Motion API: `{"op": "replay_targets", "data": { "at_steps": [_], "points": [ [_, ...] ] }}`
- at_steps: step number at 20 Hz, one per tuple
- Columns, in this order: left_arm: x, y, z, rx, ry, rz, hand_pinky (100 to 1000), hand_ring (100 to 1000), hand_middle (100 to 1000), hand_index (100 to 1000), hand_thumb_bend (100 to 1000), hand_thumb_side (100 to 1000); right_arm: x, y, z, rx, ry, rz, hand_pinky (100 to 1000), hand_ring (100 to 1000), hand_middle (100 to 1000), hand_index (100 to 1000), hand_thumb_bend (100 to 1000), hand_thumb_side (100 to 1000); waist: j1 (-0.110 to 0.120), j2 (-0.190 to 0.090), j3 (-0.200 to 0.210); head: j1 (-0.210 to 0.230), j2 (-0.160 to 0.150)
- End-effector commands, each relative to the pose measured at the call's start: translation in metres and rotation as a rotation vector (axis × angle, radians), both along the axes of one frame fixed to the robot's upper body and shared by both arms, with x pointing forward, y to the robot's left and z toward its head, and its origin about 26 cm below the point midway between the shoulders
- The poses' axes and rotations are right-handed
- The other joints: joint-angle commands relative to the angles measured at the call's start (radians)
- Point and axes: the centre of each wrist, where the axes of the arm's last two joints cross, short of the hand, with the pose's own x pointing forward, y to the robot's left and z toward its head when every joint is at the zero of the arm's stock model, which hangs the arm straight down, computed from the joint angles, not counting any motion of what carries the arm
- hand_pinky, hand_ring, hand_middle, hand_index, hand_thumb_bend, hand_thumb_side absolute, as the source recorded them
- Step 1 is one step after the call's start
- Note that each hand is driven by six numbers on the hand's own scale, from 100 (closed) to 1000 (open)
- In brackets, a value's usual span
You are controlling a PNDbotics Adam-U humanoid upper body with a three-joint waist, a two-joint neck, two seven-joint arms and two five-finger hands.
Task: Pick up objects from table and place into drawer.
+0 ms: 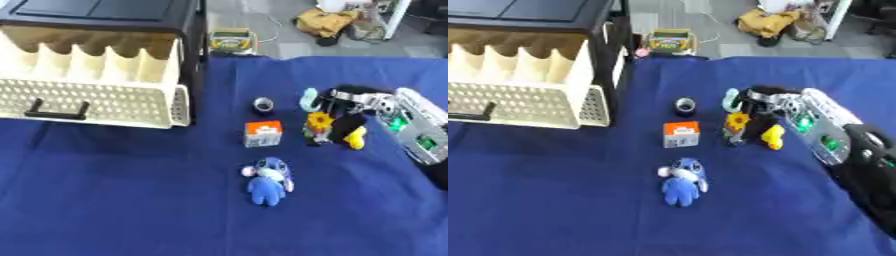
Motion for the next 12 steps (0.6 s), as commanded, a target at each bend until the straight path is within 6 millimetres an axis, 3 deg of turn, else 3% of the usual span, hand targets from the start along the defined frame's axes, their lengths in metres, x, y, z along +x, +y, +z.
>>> {"op": "replay_targets", "data": {
  "at_steps": [1,7,12],
  "points": [
    [-0.0041,0.0028,0.0068,0.005,-0.026,0.007,100,100,100,717,204,1000,-0.0005,-0.0072,0.0205,-0.039,-0.032,-0.006,656,754,749,898,618,328,0.000,-0.020,0.000,-0.001,-0.006],
    [-0.0040,0.0027,0.0067,0.003,-0.026,0.007,100,100,100,716,204,1000,0.0017,-0.0051,0.0256,-0.064,-0.034,0.006,666,766,762,900,633,322,-0.003,-0.020,0.002,-0.002,-0.012],
    [-0.0040,0.0030,0.0064,0.002,-0.024,0.008,100,100,100,714,205,1000,0.0060,-0.0064,0.0185,-0.086,-0.022,-0.015,627,736,724,855,599,304,-0.005,-0.020,0.007,-0.004,-0.013]
  ]
}}
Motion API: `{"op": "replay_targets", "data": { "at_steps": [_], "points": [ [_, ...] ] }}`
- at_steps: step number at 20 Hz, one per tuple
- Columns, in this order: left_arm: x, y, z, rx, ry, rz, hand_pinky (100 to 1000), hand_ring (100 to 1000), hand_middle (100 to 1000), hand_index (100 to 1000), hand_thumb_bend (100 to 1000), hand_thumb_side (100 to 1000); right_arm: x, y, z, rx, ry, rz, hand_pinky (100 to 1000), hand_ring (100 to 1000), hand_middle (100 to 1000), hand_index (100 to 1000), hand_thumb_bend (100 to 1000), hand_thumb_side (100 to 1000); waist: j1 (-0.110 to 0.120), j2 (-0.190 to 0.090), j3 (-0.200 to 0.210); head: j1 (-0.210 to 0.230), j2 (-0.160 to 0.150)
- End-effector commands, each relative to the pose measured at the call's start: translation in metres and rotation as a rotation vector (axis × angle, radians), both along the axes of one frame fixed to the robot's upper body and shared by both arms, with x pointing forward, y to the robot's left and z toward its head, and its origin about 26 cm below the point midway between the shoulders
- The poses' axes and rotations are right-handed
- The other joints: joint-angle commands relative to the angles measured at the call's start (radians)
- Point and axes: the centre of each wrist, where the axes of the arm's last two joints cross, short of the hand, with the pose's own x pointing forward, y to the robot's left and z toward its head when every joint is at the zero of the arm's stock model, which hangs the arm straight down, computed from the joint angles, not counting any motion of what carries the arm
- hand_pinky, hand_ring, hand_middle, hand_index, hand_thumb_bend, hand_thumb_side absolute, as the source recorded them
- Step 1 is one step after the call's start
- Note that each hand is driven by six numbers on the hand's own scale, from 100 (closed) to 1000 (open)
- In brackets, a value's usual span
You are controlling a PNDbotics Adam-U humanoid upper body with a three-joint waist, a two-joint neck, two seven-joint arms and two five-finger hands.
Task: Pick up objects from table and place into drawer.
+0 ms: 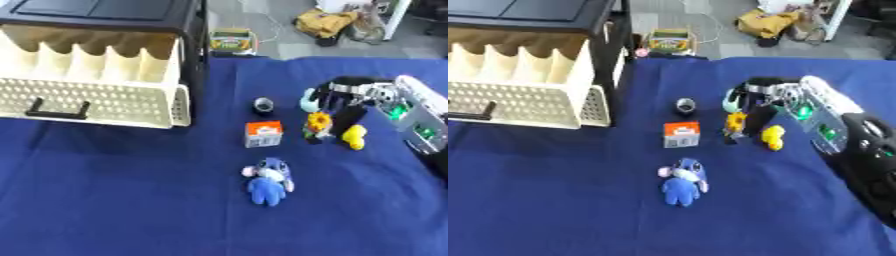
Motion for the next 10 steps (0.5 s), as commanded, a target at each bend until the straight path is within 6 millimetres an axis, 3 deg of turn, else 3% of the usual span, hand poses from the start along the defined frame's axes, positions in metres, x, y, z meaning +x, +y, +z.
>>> {"op": "replay_targets", "data": {
  "at_steps": [1,10],
  "points": [
    [-0.0040,0.0029,0.0068,0.002,-0.026,0.008,100,100,100,714,205,1000,0.0015,-0.0067,0.0087,-0.027,-0.024,-0.024,618,729,717,847,594,302,0.001,-0.019,0.003,-0.003,-0.011],
    [-0.0039,0.0028,0.0063,-0.001,-0.024,0.005,100,100,100,711,203,1000,0.0032,-0.0072,0.0034,-0.022,-0.028,-0.038,528,664,661,791,569,260,0.001,-0.019,0.005,-0.002,-0.010]
  ]
}}
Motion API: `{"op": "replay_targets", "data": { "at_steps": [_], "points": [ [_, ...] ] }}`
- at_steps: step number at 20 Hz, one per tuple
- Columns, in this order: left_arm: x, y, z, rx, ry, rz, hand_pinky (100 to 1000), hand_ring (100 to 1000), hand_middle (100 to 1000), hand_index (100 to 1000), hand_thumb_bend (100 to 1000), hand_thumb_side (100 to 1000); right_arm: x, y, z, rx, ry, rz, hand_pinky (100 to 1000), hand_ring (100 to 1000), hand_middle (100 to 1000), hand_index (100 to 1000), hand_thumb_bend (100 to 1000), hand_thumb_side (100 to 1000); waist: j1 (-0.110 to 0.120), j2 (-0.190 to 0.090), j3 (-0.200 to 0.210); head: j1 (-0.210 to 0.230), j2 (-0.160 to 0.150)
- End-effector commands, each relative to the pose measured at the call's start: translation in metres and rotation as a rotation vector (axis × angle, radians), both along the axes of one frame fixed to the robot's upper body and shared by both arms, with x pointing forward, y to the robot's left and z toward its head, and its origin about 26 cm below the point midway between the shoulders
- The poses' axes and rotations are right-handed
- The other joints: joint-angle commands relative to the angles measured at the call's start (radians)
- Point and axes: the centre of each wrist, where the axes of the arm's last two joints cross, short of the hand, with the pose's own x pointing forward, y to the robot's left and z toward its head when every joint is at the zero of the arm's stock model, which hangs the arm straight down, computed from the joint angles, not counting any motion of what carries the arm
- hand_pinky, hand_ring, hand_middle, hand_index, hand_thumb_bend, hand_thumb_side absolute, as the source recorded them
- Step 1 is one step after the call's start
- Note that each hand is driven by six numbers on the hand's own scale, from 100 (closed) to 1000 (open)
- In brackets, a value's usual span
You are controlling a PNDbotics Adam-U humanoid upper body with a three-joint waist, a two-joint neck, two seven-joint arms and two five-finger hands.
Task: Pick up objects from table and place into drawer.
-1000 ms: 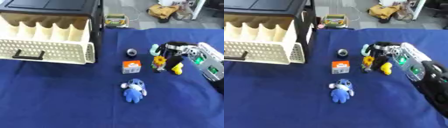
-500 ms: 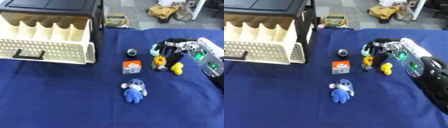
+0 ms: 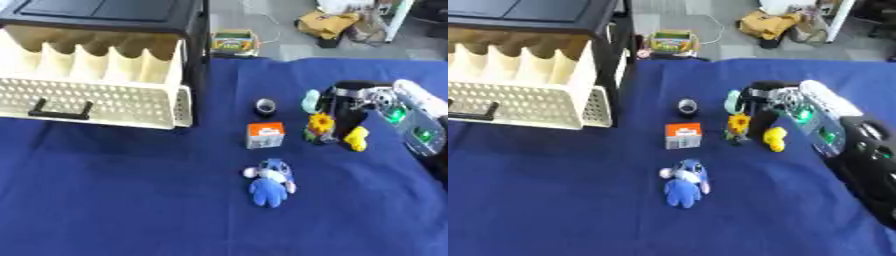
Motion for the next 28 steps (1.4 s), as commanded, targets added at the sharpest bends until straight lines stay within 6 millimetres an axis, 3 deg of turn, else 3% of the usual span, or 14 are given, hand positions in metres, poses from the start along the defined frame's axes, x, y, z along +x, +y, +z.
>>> {"op": "replay_targets", "data": {
  "at_steps": [1,15,26,28],
  "points": [
    [-0.0042,0.0030,0.0074,0.006,-0.026,0.006,100,100,100,711,203,1000,-0.0004,-0.0034,0.0113,-0.006,-0.032,-0.009,521,660,656,789,567,256,0.002,-0.020,0.002,-0.002,-0.009],
    [-0.0040,0.0034,0.0067,-0.001,-0.021,0.005,100,100,100,708,198,1000,0.0012,0.0002,0.0108,0.032,-0.013,-0.011,472,629,609,734,555,244,0.001,-0.017,0.009,0.000,-0.008],
    [-0.0040,0.0041,0.0065,-0.007,-0.020,0.007,100,100,100,704,197,1000,-0.0035,-0.0049,0.0113,0.056,-0.034,-0.044,352,555,537,663,495,169,0.001,-0.015,0.010,0.004,-0.006],
    [-0.0040,0.0041,0.0061,-0.006,-0.019,0.007,100,100,100,704,195,1000,-0.0042,-0.0048,0.0125,0.063,-0.045,-0.050,320,532,518,645,429,155,0.001,-0.015,0.010,0.005,-0.006]
  ]
}}
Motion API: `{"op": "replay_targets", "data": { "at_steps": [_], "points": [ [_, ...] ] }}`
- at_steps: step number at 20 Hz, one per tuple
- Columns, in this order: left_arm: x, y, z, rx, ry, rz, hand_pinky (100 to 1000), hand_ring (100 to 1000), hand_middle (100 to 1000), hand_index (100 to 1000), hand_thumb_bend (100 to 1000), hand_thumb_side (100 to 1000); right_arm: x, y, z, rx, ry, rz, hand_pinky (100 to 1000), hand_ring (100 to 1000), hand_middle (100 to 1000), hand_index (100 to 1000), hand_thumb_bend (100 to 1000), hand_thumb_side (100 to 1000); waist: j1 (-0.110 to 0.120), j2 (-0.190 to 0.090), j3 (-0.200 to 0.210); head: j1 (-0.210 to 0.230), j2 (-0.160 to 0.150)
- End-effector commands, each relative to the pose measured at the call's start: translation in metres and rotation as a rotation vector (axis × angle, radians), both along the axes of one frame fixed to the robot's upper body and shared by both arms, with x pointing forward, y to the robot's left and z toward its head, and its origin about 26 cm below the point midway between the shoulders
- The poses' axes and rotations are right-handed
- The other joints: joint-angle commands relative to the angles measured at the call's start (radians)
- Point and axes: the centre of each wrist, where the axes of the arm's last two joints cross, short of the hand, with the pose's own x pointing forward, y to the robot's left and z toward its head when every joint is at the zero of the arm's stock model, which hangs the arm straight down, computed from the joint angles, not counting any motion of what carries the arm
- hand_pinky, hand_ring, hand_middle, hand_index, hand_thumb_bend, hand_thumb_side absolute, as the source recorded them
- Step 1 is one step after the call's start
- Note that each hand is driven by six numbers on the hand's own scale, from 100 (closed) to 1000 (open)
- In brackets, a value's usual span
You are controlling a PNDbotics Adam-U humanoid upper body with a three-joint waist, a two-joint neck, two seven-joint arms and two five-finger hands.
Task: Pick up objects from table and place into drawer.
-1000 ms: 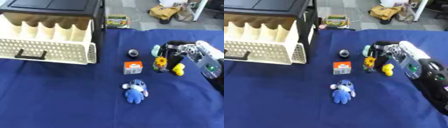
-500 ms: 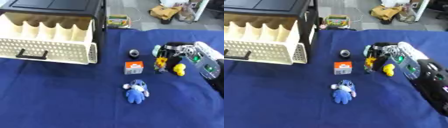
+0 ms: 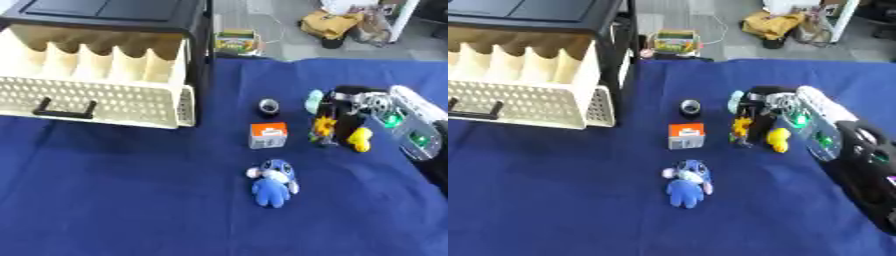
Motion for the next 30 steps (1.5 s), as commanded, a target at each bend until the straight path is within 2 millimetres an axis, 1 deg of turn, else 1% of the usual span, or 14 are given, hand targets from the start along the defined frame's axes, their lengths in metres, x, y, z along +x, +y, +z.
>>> {"op": "replay_targets", "data": {
  "at_steps": [1,2,4,6,7,9,16,19,22,23,24,28,30],
  "points": [
    [-0.004,0.003,0.007,-0.002,-0.024,0.006,100,100,100,703,195,1000,-0.004,-0.009,0.019,-0.001,-0.054,-0.024,308,523,509,636,398,151,0.001,-0.016,0.000,0.003,-0.006],
    [-0.004,0.003,0.007,-0.002,-0.025,0.007,100,100,100,703,196,1000,-0.004,-0.008,0.019,0.002,-0.058,-0.027,292,512,497,622,344,156,0.001,-0.016,0.000,0.004,-0.006],
    [-0.004,0.003,0.007,-0.002,-0.026,0.007,100,100,100,702,197,1000,-0.005,-0.008,0.020,0.008,-0.067,-0.033,269,498,484,601,261,125,0.000,-0.017,0.000,0.004,-0.007],
    [-0.004,0.003,0.007,-0.003,-0.026,0.006,100,100,100,701,198,1000,-0.005,-0.008,0.020,0.015,-0.074,-0.039,262,493,479,590,211,111,0.000,-0.017,0.000,0.005,-0.008],
    [-0.004,0.003,0.007,-0.003,-0.026,0.006,100,100,100,701,197,1000,-0.005,-0.008,0.020,0.018,-0.077,-0.041,253,487,473,576,128,100,0.000,-0.017,0.000,0.004,-0.008],
    [-0.004,0.003,0.007,-0.004,-0.026,0.006,100,100,100,700,197,1000,-0.006,-0.007,0.021,0.024,-0.084,-0.047,245,482,466,558,100,100,0.000,-0.017,-0.001,0.004,-0.008],
    [-0.004,0.004,0.007,-0.005,-0.024,0.007,100,100,100,697,195,1000,-0.006,-0.006,0.024,0.034,-0.117,-0.060,216,463,445,527,100,100,0.000,-0.017,-0.003,0.002,-0.006],
    [-0.004,0.004,0.008,-0.005,-0.026,0.009,100,100,100,695,199,1000,-0.007,-0.005,0.027,0.037,-0.133,-0.060,205,453,432,495,100,100,0.000,-0.018,-0.003,0.004,-0.006],
    [-0.004,0.004,0.008,-0.006,-0.029,0.010,100,100,100,693,200,1000,-0.009,-0.004,0.033,0.050,-0.153,-0.062,194,442,418,468,100,100,0.000,-0.019,-0.005,0.004,-0.007],
    [-0.004,0.004,0.008,-0.006,-0.030,0.010,100,100,100,693,200,1000,-0.009,-0.003,0.035,0.054,-0.161,-0.063,186,435,410,450,100,115,0.000,-0.019,-0.005,0.005,-0.007],
    [-0.004,0.004,0.008,-0.006,-0.030,0.011,100,100,100,692,200,1000,-0.010,-0.002,0.037,0.058,-0.170,-0.062,183,432,405,442,100,100,-0.001,-0.020,-0.005,0.005,-0.008],
    [-0.004,0.004,0.008,-0.007,-0.031,0.011,100,100,100,691,200,1000,-0.013,0.001,0.046,0.070,-0.201,-0.058,167,415,381,389,100,100,-0.001,-0.022,-0.006,0.006,-0.009],
    [-0.004,0.005,0.008,-0.007,-0.030,0.012,100,100,100,690,200,1000,-0.014,0.002,0.050,0.072,-0.213,-0.054,163,412,377,378,100,100,-0.001,-0.023,-0.006,0.006,-0.009]
  ]
}}
